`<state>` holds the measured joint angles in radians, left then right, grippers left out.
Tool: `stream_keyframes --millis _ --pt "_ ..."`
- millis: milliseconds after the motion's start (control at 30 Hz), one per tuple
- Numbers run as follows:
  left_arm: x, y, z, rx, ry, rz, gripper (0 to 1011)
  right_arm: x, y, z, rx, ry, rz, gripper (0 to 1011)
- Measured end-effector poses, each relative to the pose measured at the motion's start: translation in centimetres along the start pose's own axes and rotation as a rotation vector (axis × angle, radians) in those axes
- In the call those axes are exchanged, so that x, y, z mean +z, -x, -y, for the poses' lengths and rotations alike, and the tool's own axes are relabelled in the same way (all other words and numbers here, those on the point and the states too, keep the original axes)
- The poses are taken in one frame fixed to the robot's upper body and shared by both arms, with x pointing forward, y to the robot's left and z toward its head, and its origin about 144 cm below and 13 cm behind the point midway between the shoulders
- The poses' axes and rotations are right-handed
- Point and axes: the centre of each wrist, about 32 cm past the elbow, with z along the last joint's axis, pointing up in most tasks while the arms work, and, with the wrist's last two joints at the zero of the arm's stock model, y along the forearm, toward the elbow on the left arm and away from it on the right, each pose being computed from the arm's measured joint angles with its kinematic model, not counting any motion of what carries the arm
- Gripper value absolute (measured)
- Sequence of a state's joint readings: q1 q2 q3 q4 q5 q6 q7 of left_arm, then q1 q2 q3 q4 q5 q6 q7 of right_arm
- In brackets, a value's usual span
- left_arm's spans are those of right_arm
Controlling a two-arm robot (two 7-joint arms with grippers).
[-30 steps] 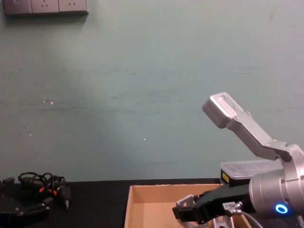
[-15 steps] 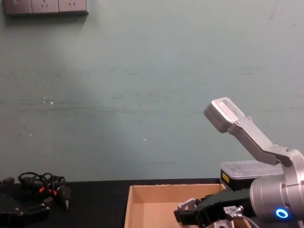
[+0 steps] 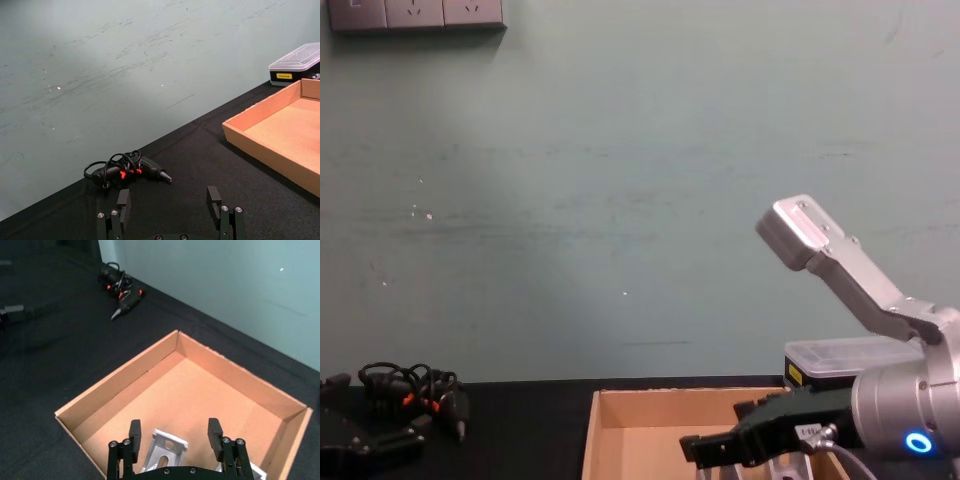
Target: Use one hand to pick up the angle iron from the table and place it into the box.
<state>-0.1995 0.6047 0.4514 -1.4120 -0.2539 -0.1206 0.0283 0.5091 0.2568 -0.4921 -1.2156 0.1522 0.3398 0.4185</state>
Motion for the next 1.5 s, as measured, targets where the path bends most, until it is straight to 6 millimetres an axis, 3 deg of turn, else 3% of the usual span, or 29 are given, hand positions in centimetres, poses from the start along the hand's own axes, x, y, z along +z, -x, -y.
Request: stream_keyframes --millis 133,267,733,1033,1500 --pt "0.0 0.0 0.0 0.0 0.0 0.0 1000 0.2 0.0 0.6 -0.013 -0.022 0.006 948" --pt "0.0 0.0 0.0 0.0 0.0 0.0 1000 0.3 0.1 1.5 -0.02 -0.047 0.012 1003" --pt "0.0 0.0 0.0 0.0 0.0 0.0 1000 -0.8 1.9 6.7 0.013 -0.131 0.018 1003" --pt "0.0 0.0 0.0 0.0 0.0 0.0 1000 -2.1 4.3 10.0 0.045 -0.15 0.003 1003" --pt "0.0 0.0 0.0 0.0 0.0 0.0 1000 -3.7 8.2 11.5 0.093 -0.131 -0.071 1003"
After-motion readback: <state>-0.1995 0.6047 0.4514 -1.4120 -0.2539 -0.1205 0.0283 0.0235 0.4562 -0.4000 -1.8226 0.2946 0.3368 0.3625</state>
